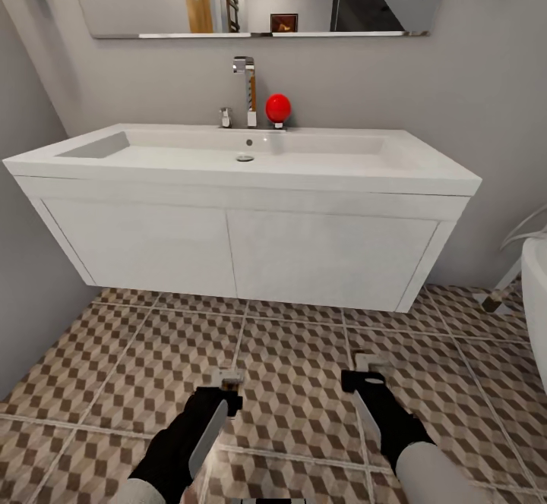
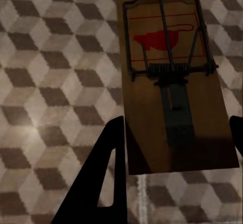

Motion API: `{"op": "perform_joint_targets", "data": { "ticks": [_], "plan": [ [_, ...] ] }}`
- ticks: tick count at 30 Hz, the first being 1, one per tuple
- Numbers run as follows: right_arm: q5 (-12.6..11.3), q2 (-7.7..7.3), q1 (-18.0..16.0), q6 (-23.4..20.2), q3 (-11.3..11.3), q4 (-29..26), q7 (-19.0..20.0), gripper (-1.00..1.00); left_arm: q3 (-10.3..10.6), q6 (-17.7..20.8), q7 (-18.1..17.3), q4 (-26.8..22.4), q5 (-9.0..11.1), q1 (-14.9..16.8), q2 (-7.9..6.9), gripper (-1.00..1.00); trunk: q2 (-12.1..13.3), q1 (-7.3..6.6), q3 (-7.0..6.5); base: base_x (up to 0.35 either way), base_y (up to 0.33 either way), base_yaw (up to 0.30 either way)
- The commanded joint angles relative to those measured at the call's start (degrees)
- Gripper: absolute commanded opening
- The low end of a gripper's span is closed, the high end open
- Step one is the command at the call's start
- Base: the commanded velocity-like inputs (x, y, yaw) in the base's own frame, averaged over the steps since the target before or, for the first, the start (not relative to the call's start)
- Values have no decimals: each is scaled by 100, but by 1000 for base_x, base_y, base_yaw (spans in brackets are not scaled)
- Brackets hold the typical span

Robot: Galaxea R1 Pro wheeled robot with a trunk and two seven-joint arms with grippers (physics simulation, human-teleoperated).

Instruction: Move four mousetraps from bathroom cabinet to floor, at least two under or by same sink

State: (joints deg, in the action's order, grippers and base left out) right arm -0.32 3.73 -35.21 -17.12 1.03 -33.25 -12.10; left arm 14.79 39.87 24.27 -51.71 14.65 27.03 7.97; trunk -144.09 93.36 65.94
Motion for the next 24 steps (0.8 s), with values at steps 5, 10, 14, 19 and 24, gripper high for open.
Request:
{"op": "perform_joint_targets", "data": {
  "ticks": [5, 10, 14, 19, 24],
  "plan": [
    [-12, 37, -308, 193, 11, 425, -20, -100, -10, 262, 29, 177, 92, 461, -27, -100, -2, -1, 5, 0, 0, 0],
    [-12, 39, -591, 452, 11, 1035, -20, -100, -60, 748, 57, 545, 100, 828, -40, -100, -2, -1, 5, 0, 0, 0],
    [36, 34, -644, 498, 11, 1148, -20, -100, -70, 1243, 18, 1286, 98, 1438, -77, -100, -2, -1, 5, 0, 0, 0],
    [51, 37, -683, 507, 11, 1173, -20, -100, -76, 1358, -1, 1626, 84, 1699, -82, -100, -2, -1, 5, 0, 0, 0],
    [50, 36, -689, 508, 11, 1179, -20, -100, -77, 1286, -12, 1295, 92, 1728, -69, -100, -2, -1, 5, 0, 0, 0]
  ]
}}
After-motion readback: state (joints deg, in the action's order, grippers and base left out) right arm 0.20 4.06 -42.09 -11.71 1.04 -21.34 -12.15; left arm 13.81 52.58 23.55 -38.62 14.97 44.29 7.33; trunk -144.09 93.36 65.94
